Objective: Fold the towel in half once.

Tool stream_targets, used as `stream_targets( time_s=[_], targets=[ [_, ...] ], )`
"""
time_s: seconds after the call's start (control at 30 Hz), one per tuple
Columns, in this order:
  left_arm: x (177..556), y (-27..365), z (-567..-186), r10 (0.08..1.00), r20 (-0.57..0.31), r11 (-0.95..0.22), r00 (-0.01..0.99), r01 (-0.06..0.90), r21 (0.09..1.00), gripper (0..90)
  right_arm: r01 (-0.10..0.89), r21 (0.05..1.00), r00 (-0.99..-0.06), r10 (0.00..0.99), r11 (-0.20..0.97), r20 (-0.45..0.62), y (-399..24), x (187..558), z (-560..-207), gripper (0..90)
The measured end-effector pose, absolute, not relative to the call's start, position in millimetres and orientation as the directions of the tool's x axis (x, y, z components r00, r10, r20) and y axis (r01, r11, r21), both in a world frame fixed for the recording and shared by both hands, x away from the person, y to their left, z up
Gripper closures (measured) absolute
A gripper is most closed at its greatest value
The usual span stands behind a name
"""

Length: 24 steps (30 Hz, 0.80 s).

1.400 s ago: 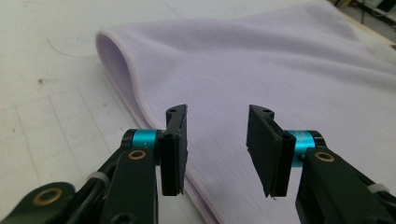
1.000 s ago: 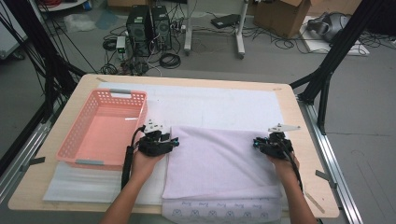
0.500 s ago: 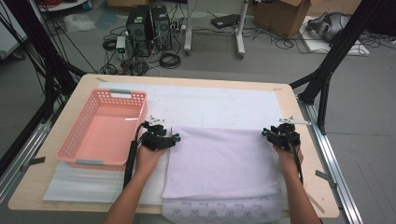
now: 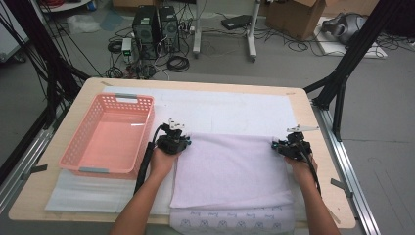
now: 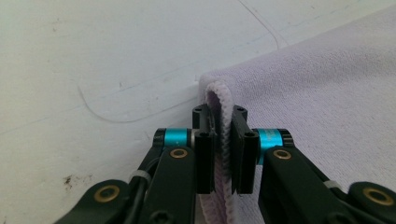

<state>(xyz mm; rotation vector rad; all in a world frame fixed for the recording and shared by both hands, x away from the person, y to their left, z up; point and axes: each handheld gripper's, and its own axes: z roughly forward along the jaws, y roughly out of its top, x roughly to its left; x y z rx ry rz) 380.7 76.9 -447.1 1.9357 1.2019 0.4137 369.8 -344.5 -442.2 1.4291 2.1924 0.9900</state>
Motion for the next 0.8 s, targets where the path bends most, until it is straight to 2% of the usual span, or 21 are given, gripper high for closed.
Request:
stream_targets(
  time_s=[0.07, 0.17, 0.27, 0.4, 0.5, 0.8],
  targets=[
    [383, 81, -445, 0.872, -0.152, -0.181, 0.465, 0.595, 0.783, 83.4, 0.651, 0.706, -0.439, 0.897, 0.280, 0.048, -340, 369, -440, 86.0],
    [387, 85, -440, 0.880, -0.189, -0.115, 0.436, 0.581, 0.805, 83.6, 0.627, 0.744, -0.418, 0.906, 0.231, 0.071, -346, 372, -438, 86.3],
    [397, 82, -430, 0.881, -0.165, -0.130, 0.443, 0.563, 0.816, 83.6, 0.605, 0.780, -0.386, 0.916, 0.162, 0.108, -353, 379, -435, 86.3],
    [419, 80, -417, 0.890, -0.174, -0.099, 0.422, 0.550, 0.830, 83.6, 0.579, 0.801, -0.363, 0.927, 0.148, 0.091, -352, 394, -428, 86.2],
    [439, 78, -411, 0.893, -0.144, -0.126, 0.426, 0.545, 0.829, 83.5, 0.564, 0.816, -0.343, 0.935, 0.128, 0.090, -353, 409, -422, 86.2],
    [479, 79, -402, 0.900, -0.140, -0.111, 0.413, 0.528, 0.842, 83.4, 0.563, 0.814, -0.331, 0.941, 0.143, 0.064, -347, 453, -412, 86.1]
  ],
)
